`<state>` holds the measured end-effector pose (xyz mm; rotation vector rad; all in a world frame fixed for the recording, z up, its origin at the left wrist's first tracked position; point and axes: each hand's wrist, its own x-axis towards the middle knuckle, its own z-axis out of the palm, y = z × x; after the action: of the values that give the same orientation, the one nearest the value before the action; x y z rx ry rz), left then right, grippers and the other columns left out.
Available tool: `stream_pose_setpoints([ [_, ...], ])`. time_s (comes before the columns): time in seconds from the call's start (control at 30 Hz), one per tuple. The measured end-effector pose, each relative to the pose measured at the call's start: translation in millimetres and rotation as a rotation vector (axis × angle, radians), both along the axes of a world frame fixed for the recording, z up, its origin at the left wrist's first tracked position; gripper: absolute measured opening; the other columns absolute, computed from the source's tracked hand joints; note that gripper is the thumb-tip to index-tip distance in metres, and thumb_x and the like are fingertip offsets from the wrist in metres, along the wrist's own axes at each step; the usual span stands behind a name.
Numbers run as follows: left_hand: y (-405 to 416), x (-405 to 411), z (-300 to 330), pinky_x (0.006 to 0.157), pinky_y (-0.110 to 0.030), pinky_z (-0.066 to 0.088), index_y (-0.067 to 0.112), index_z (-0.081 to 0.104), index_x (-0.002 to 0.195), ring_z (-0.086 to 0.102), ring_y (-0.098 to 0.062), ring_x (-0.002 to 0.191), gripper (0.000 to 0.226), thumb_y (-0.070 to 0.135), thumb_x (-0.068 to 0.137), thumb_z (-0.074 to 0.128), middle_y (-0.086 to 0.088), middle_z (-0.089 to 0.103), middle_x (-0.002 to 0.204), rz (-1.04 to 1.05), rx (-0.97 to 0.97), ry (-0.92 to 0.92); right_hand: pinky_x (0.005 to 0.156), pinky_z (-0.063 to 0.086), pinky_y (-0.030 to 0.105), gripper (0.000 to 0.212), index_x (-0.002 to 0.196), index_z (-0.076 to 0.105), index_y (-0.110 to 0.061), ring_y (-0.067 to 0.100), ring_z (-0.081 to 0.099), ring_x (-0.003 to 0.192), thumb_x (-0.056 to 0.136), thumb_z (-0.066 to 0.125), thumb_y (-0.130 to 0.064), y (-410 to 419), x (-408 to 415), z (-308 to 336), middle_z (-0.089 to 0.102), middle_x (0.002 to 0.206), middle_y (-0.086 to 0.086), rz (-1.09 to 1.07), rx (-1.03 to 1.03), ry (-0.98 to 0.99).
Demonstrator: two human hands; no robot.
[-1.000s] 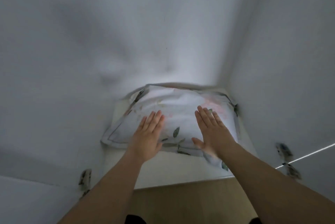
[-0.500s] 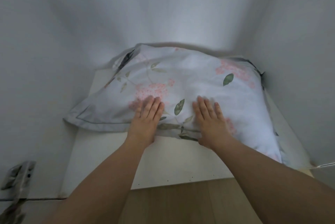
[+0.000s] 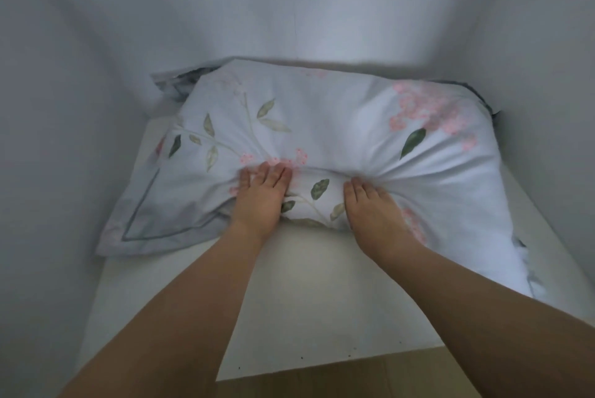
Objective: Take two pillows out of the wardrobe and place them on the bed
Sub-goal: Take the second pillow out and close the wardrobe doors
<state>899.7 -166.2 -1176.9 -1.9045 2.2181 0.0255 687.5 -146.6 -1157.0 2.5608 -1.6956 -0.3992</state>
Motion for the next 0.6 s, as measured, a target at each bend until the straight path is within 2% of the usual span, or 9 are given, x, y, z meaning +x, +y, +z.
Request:
stream_pose_setpoints([
  [0.07,1.5,-1.7,-0.4,0.119,-0.054,0.003,0.018,0.005,0.155,0.007,-0.028,0.149,0.064,0.013,0.099,0.034,-0.002,0.008,0.164,-0.006,0.011,-0.012,0.11,0.034,0.039,0.063,0.145,0.025,0.002,0.033,0.043,0.131,0.088,0.051,-0.01,-2.3,2.7,3.7,0.035,0.148,0.022,-0.006,0.001,-0.005],
  [0.17,4.8,-4.5,3.4,0.118,-0.054,0.009,0.017,0.013,0.154,0.014,-0.028,0.148,0.057,0.019,0.101,0.033,-0.005,0.015,0.162,0.005,0.039,-0.019,0.092,0.046,0.034,0.043,0.13,0.049,-0.01,0.026,0.06,0.112,0.087,0.056,-0.01,-7.4,5.0,25.0,0.058,0.129,0.01,-0.012,0.05,0.03],
  [0.23,12.8,-5.5,12.3,0.115,-0.05,0.02,0.018,0.026,0.151,0.027,-0.028,0.142,0.051,0.023,0.101,0.036,-0.008,0.03,0.156,0.005,0.069,-0.008,0.09,0.048,0.034,0.032,0.122,0.059,-0.015,0.025,0.063,0.111,0.09,0.056,-0.013,-7.1,8.6,47.7,0.064,0.123,0.005,-0.018,0.129,0.06],
  [0.33,36.7,-10.7,45.7,0.1,-0.042,0.043,0.017,0.048,0.136,0.055,-0.029,0.121,0.038,0.018,0.099,0.044,-0.01,0.057,0.133,0.081,0.162,0.056,0.092,0.048,0.037,0.03,0.122,0.062,-0.016,0.025,0.06,0.116,0.094,0.052,-0.014,6.1,9.3,90.8,0.063,0.126,0.004,-0.04,0.243,0.053],
  [0.4,51.2,-10.8,85.5,0.095,-0.039,0.047,0.013,0.059,0.124,0.061,-0.029,0.111,0.03,0.018,0.097,0.047,-0.011,0.064,0.122,0.118,0.193,0.075,0.089,0.049,0.036,0.029,0.119,0.064,-0.017,0.025,0.062,0.114,0.092,0.053,-0.013,17.3,9.1,131.3,0.064,0.122,0.002,-0.029,0.236,0.055],
  [0.5,57.8,-12.1,175.5,0.101,-0.039,0.044,0.008,0.059,0.123,0.058,-0.031,0.114,0.031,0.02,0.095,0.052,-0.014,0.061,0.124,0.133,0.172,0.137,0.086,0.05,0.033,0.029,0.113,0.066,-0.018,0.024,0.065,0.108,0.087,0.056,-0.013,24.7,3.6,215.6,0.067,0.116,0.001,-0.053,0.212,0.043],
  [0.6,57.5,-19.4,293.1,0.088,-0.037,0.049,0.01,0.065,0.11,0.062,-0.032,0.105,0.025,0.014,0.087,0.055,-0.012,0.066,0.112,0.148,0.108,0.192,0.081,0.049,0.031,0.027,0.108,0.067,-0.019,0.025,0.066,0.104,0.085,0.055,-0.013,25.1,-5.6,321.2,0.067,0.111,0.001,-0.097,0.164,0.002],
])
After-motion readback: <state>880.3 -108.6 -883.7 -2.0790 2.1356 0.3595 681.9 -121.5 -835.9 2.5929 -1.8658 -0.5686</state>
